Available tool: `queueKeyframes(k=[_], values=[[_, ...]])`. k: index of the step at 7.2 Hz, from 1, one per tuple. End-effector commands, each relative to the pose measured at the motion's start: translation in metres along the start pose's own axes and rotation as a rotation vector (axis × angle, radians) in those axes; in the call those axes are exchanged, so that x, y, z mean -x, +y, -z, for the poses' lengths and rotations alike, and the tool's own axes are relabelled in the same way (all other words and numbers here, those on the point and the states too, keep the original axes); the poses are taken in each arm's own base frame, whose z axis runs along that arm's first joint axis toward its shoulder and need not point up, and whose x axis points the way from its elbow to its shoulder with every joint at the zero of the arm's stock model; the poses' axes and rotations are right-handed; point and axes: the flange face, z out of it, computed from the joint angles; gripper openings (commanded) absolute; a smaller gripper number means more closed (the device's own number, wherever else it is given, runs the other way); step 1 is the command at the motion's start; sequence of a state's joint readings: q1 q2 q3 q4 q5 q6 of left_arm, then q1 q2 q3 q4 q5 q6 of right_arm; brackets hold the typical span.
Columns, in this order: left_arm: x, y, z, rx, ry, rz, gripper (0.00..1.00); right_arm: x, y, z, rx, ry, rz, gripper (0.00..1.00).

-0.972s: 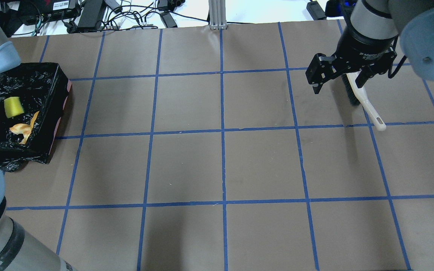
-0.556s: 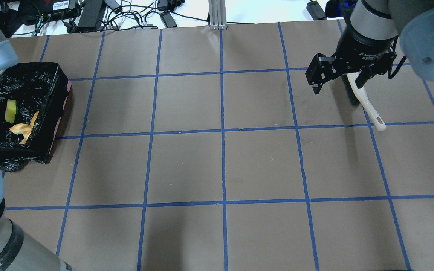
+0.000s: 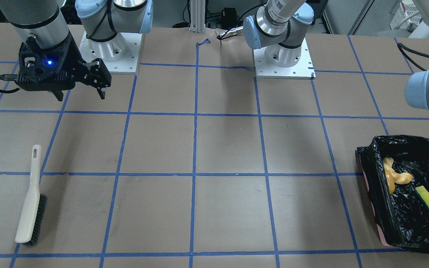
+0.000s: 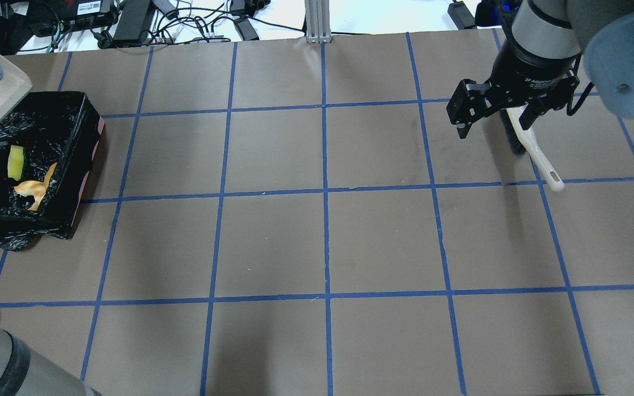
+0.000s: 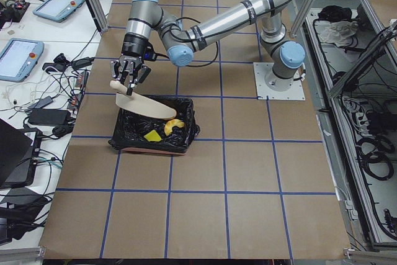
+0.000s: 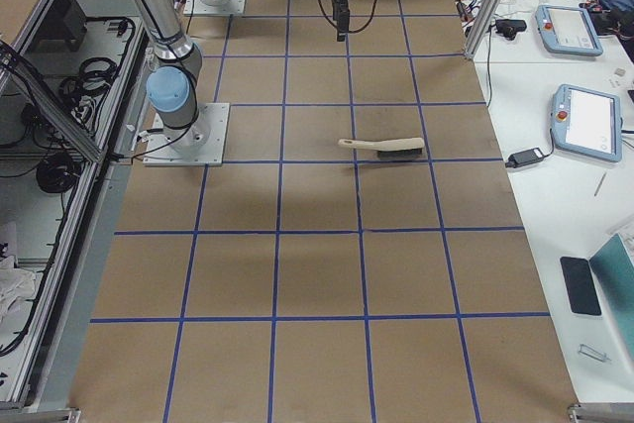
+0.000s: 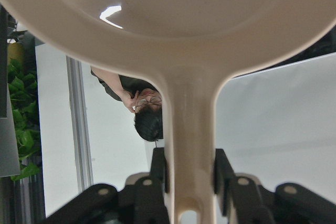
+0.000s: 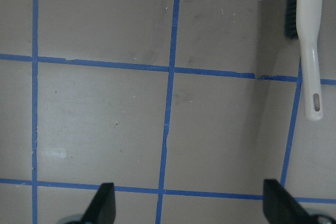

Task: Sweep and dump trash into bin
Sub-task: 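Shake the tilted dustpan above the black bin with the left gripper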

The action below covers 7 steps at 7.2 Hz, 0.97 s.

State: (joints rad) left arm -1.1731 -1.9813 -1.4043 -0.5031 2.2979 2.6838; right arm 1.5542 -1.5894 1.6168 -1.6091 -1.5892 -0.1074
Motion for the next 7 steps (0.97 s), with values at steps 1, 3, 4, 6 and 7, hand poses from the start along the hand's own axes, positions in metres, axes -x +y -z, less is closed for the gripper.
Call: queueKeyframes(k=[1,3,4,6,7], values=[[0.005,0.008,0.011,-0.191,-0.132,0.032,0.0,0.0,0.0,0.0,0.0,0.0,0.0,1.0],[0.003,0.01,0.014,-0.429,-0.206,0.096,0.0,-0.001,0.0,-0.001,0.002,0.0,-0.002,1.0],[0.008,0.002,0.02,-0.486,-0.216,0.135,0.0,-0.001,0.0,-0.001,0.003,0.0,0.0,1.0],[0.027,-0.015,0.03,-0.571,-0.216,0.267,0.0,-0.002,0.0,-0.002,0.005,0.0,0.0,1.0],[0.038,-0.034,0.044,-0.63,-0.166,0.27,0.0,-0.002,0.0,-0.002,0.005,0.001,0.001,1.0]])
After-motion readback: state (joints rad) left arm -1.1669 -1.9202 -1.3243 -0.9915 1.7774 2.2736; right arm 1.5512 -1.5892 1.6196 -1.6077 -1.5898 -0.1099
